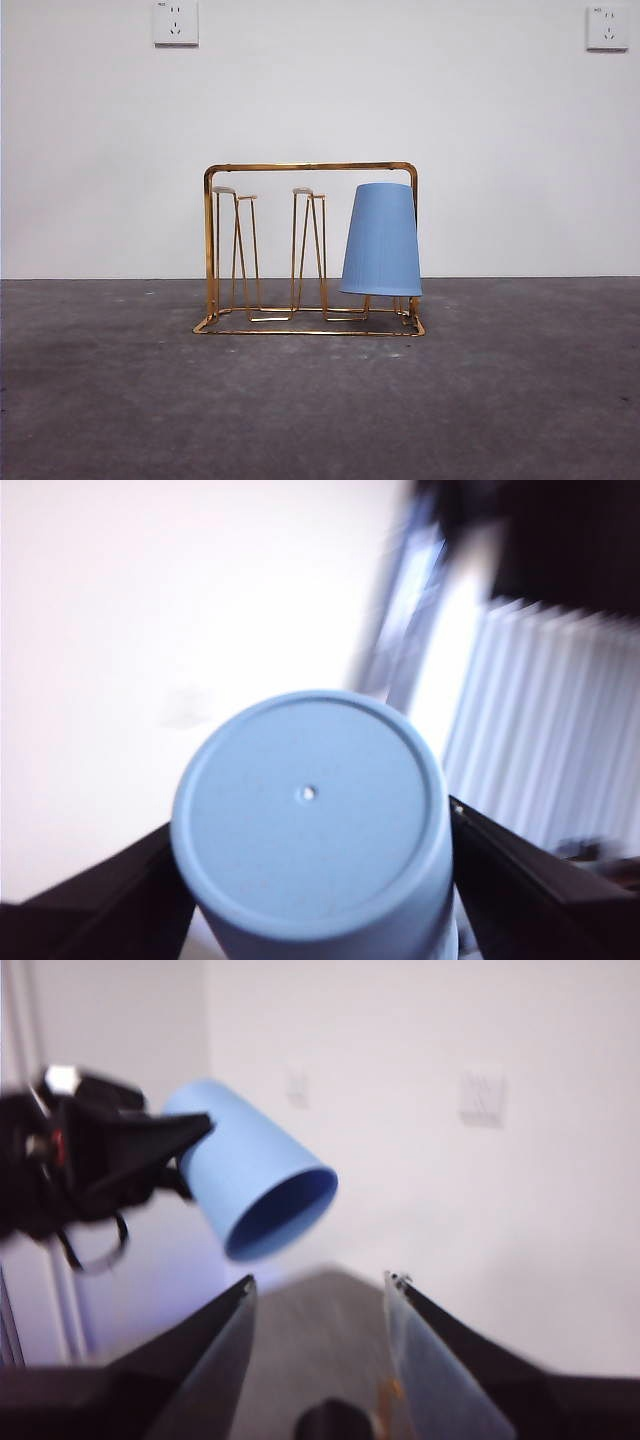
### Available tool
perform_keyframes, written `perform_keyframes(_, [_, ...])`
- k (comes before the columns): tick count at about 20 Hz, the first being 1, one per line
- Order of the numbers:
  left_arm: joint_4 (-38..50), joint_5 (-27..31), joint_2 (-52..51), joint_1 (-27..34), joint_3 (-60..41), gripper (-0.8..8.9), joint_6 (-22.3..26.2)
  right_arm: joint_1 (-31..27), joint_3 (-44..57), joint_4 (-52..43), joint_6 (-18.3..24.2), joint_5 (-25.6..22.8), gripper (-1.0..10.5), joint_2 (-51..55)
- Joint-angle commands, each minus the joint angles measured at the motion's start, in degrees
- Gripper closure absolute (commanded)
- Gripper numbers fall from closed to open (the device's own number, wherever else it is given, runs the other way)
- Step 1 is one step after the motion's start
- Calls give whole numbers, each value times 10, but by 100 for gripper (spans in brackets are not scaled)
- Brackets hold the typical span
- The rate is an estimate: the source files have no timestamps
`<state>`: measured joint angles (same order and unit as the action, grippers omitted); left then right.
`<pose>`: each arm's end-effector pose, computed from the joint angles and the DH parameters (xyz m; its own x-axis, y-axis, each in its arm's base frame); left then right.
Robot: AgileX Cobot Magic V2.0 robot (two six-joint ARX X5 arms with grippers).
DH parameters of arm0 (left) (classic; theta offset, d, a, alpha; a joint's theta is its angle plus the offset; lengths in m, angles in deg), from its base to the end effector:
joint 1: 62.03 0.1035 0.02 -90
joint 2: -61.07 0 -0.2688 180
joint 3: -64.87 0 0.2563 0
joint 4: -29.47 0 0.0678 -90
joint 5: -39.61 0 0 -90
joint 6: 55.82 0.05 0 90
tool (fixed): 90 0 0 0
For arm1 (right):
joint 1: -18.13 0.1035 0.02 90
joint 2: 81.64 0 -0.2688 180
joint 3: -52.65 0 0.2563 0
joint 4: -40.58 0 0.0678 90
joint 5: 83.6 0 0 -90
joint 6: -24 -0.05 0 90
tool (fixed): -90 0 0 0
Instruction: Pick up cup 1,put cup 1 in the cup rack,pick up cup 2,put cup 2 in the cup rack
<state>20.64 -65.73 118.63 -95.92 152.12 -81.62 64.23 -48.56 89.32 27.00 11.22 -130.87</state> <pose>0.1644 -0.1263 0.4986 0.6006 -0.7221 0.3434 0.7975 0.5102 -0.3219 0.0800 0.0892 0.5156 0.6293 0.7751 0.0563 -0.7731 0.6318 -0.0570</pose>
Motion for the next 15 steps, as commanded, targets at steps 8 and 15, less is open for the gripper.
perform_keyframes(8, [-194,208,56,2,-3,822,243,0,2,99,19,-4,729,17])
perform_keyframes(15, [-220,280,133,2,-3,822,265,0,2,137,18,-4,729,18])
